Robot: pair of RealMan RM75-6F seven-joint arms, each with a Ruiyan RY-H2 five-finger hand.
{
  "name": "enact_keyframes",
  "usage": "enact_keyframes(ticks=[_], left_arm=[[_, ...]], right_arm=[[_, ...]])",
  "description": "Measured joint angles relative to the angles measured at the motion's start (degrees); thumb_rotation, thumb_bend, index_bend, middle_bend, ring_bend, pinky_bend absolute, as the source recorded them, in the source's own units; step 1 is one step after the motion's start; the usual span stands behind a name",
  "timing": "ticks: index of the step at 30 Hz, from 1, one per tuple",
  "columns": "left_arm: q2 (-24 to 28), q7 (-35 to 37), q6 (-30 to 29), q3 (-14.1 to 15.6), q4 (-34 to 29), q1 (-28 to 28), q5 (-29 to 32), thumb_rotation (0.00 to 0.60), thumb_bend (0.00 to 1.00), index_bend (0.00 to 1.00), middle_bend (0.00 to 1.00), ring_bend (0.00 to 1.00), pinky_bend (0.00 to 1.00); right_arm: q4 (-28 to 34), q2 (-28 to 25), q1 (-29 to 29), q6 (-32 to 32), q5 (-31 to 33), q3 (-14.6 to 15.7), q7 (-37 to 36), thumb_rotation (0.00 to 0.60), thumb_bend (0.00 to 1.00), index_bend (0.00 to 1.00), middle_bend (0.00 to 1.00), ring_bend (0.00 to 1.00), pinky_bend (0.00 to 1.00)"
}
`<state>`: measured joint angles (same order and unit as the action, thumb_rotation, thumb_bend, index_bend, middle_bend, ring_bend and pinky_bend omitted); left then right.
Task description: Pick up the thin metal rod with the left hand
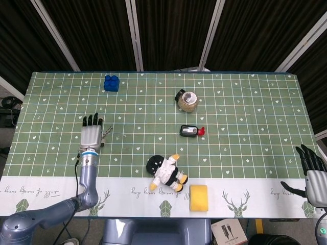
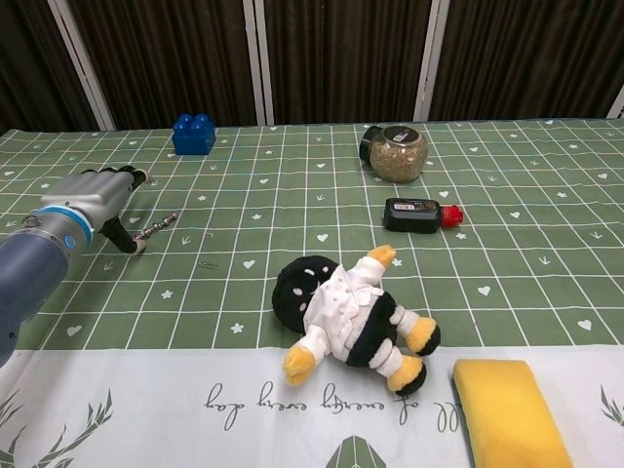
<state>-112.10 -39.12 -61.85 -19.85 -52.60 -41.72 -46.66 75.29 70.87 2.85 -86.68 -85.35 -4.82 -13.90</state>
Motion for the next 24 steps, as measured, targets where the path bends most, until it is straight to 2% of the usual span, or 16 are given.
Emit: enact_keyframes(ticks=[5,13,19,24], left_arm=[[0.6,0.3,0.3,0.0,1.7,0.0,-0.4,0.6,0.27,0.09,0.0,0.0,0.0],[1.9,1.9,1.0,-2.3,4.2,-0.6,0.3,0.6,0.3,0.12,0.0,0.0,0.0],[3.5,1.6,1.4,-2.6,0.9,-0.1,1.1,0.6,0.35,0.43,0.0,0.0,0.0],[5.5,-1.8,1.3,-3.1,-4.5,0.4,4.5,0.6,0.35,0.52,0.0,0.0,0.0]], right_arm=[[0.2,-0.1,-0.1,-0.1,0.0,0.1,0.0,0.6,0.04,0.06,0.0,0.0,0.12],[0.2,-0.1,-0.1,0.0,0.2,0.0,0.1,0.6,0.04,0.06,0.0,0.0,0.12],[0.0,0.1,0.0,0.1,0.1,-0.1,0.3,0.6,0.04,0.06,0.0,0.0,0.12],[0.0,0.1,0.1,0.2,0.2,-0.1,0.1,0.6,0.04,0.06,0.0,0.0,0.12]])
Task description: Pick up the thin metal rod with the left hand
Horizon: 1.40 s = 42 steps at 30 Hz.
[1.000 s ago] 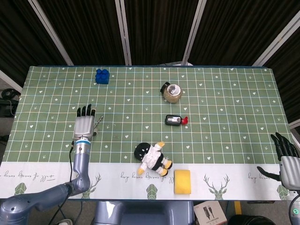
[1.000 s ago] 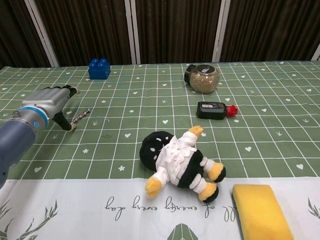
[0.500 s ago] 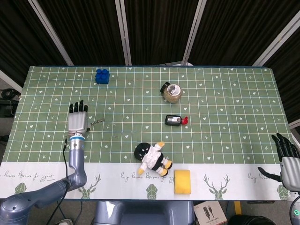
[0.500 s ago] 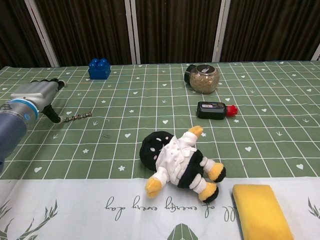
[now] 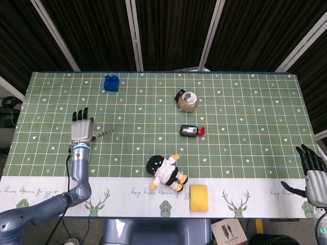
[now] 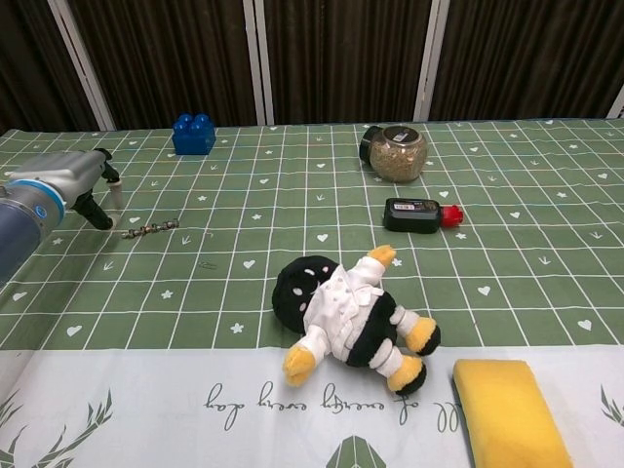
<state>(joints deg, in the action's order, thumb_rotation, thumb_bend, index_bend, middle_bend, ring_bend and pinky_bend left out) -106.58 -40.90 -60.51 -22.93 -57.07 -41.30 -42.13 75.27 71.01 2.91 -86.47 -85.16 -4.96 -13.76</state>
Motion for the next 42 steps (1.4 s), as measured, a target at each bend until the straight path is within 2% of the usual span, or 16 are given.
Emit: enact_keyframes(ticks=[5,11,19,42], left_arm=[[1.7,-5.6,-1.4,-1.0,-4.6,-0.1,5.6,0.6,0.35,0.53,0.0,0.0,0.0],[1.8,-7.8,-2.7,-1.2,-5.4,-0.9,8.7,0.6,0.34,0.51,0.0,0.0,0.0],[0.0,-8.0,-2.7,-0.3,-3.2,-2.1,9.6,0.6,0.29,0.5,0.0,0.0,0.0],[-4.5,-6.8,-1.9,0.3,2.8,-4.1,9.1,0.6,0.29,0.51,0.0,0.0,0.0]], right_arm=[[0.1,0.0,0.0,-0.1,-0.2,0.0,0.0,0.6,0.04,0.06,0.0,0.0,0.12],[0.1,0.0,0.0,-0.3,-0.3,0.0,-0.2,0.6,0.04,0.06,0.0,0.0,0.12],[0.2,0.0,0.0,-0.5,-0.4,0.0,-0.4,0.6,0.04,0.06,0.0,0.0,0.12],[0.6,-0.2,-0.1,-0.6,-0.1,-0.3,-1.0,0.6,0.04,0.06,0.0,0.0,0.12]])
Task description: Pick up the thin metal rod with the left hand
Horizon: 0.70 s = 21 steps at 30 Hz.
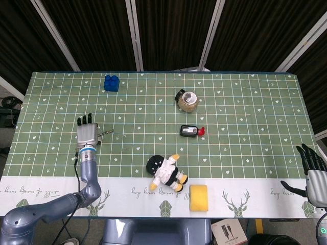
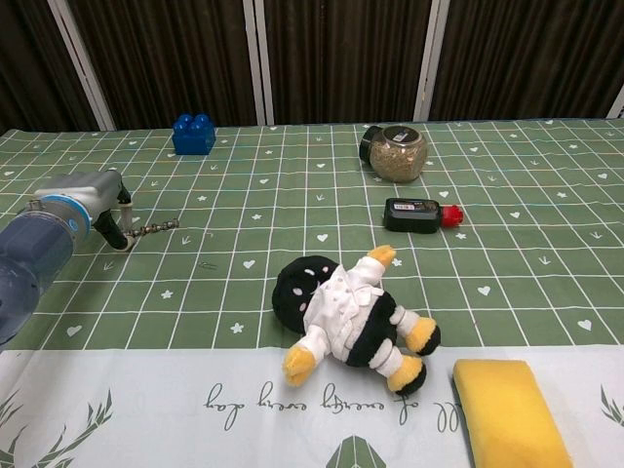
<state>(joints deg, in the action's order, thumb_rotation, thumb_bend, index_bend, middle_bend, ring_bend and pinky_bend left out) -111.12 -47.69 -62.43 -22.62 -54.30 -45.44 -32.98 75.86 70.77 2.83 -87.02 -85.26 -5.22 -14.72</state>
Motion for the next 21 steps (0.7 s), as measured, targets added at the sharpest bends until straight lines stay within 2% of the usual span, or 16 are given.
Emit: enact_keyframes(ticks=[5,13,21], left_arm=[[-0.4,0.0,0.5,-0.1,1.1,-0.1,0.1,0.6,0.3,0.53,0.0,0.0,0.0],[-0.3,0.8,0.5,-0.1,0.9,0.1,-0.6,0.6,0.55,0.57,0.0,0.0,0.0],[3.2,0.2,-1.1,1.1,-3.3,0.4,-4.1,0.6,0.59,0.59,0.0,0.0,0.0]], right_arm=[[-0.1,0.0,0.0,0.0,0.0,0.0,-0.1,0.6,0.04,0.06,0.0,0.0,0.12],[-0.2,0.1,0.0,0.0,0.0,0.0,-0.1,0.6,0.04,0.06,0.0,0.0,0.12],[-0.2,0.1,-0.1,0.3,0.4,-0.1,-0.1,0.6,0.04,0.06,0.0,0.0,0.12]])
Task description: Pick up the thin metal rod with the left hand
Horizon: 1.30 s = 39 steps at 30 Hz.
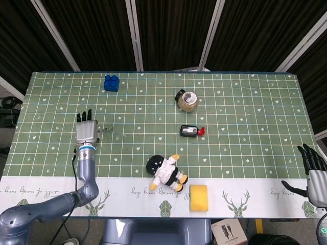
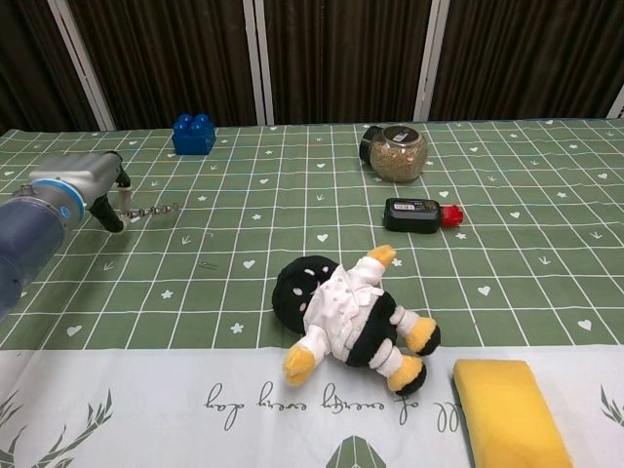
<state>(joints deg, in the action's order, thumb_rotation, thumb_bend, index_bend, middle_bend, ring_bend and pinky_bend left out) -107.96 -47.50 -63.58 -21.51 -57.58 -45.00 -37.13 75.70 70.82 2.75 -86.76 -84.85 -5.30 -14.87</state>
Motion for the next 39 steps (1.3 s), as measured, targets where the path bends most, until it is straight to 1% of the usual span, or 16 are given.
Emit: enact_keyframes(ticks=[3,6,9,12,13,14,16,19,22,25,29,34,39], left_arm=[[2.6,-1.7,-1.1,1.9,-2.1,0.0,-3.3,0.6,0.59,0.6,0.0,0.0,0.0],[5.7,-3.7,-2.0,4.5,-4.5,-0.1,-7.4,0.6,0.59,0.6,0.0,0.0,0.0],[9.1,-5.5,-2.5,7.9,-6.7,-0.2,-12.8,0.6,0.59,0.6,0.0,0.0,0.0],[12.3,-6.9,-3.2,12.0,-8.0,-0.4,-20.1,0.6,0.59,0.61,0.0,0.0,0.0],[13.8,-7.4,-3.6,14.2,-8.4,-0.5,-24.3,0.6,0.59,0.61,0.0,0.0,0.0],[14.4,-7.6,-3.7,15.1,-8.4,-0.6,-26.0,0.6,0.59,0.61,0.0,0.0,0.0],[16.3,-8.3,-4.1,18.1,-8.5,-0.9,-32.1,0.6,0.59,0.6,0.0,0.0,0.0],[18.8,-9.0,-4.6,22.0,-8.3,-1.7,-40.3,0.6,0.59,0.6,0.0,0.0,0.0],[20.6,-8.9,-5.2,24.9,-7.8,-2.8,-47.6,0.6,0.59,0.6,0.0,0.0,0.0],[21.9,-8.9,-5.5,26.8,-7.2,-4.0,-53.3,0.6,0.59,0.6,0.0,0.0,0.0],[22.5,-9.9,-5.0,28.3,-6.6,-5.4,-58.1,0.6,0.59,0.6,0.0,0.0,0.0],[22.3,-11.7,-3.2,29.2,-6.6,-5.8,-61.3,0.6,0.59,0.6,0.0,0.0,0.0],[21.5,-12.7,-1.9,29.0,-6.7,-5.4,-62.0,0.6,0.59,0.6,0.0,0.0,0.0]], right_arm=[[-0.1,0.0,0.0,0.0,-0.1,0.1,0.2,0.6,0.04,0.06,0.0,0.0,0.12],[-0.1,0.1,0.0,-0.1,-0.3,0.2,0.5,0.6,0.04,0.06,0.0,0.0,0.12],[0.0,0.1,0.0,-0.2,-0.5,0.3,0.8,0.6,0.04,0.06,0.0,0.0,0.12],[0.0,0.2,0.0,-0.2,-0.5,0.3,1.0,0.6,0.04,0.06,0.0,0.0,0.12],[0.0,0.2,0.0,-0.2,-0.5,0.3,1.0,0.6,0.04,0.06,0.0,0.0,0.12],[0.0,0.2,0.0,-0.2,-0.6,0.3,1.1,0.6,0.04,0.06,0.0,0.0,0.12],[0.0,0.2,0.0,-0.1,-0.6,0.3,1.3,0.6,0.04,0.06,0.0,0.0,0.12],[0.1,0.2,0.0,-0.2,-0.7,0.4,1.5,0.6,0.04,0.06,0.0,0.0,0.12],[0.2,0.3,0.1,-0.2,-0.8,0.4,1.6,0.6,0.04,0.06,0.0,0.0,0.12],[0.2,0.3,0.1,-0.2,-0.7,0.4,1.6,0.6,0.04,0.06,0.0,0.0,0.12],[0.3,0.3,0.1,-0.2,-0.5,0.2,1.5,0.6,0.04,0.06,0.0,0.0,0.12],[0.2,0.3,0.1,0.1,-0.4,0.3,1.2,0.6,0.04,0.06,0.0,0.0,0.12],[0.4,0.1,-0.1,-0.4,-0.6,0.3,0.9,0.6,0.04,0.06,0.0,0.0,0.12]])
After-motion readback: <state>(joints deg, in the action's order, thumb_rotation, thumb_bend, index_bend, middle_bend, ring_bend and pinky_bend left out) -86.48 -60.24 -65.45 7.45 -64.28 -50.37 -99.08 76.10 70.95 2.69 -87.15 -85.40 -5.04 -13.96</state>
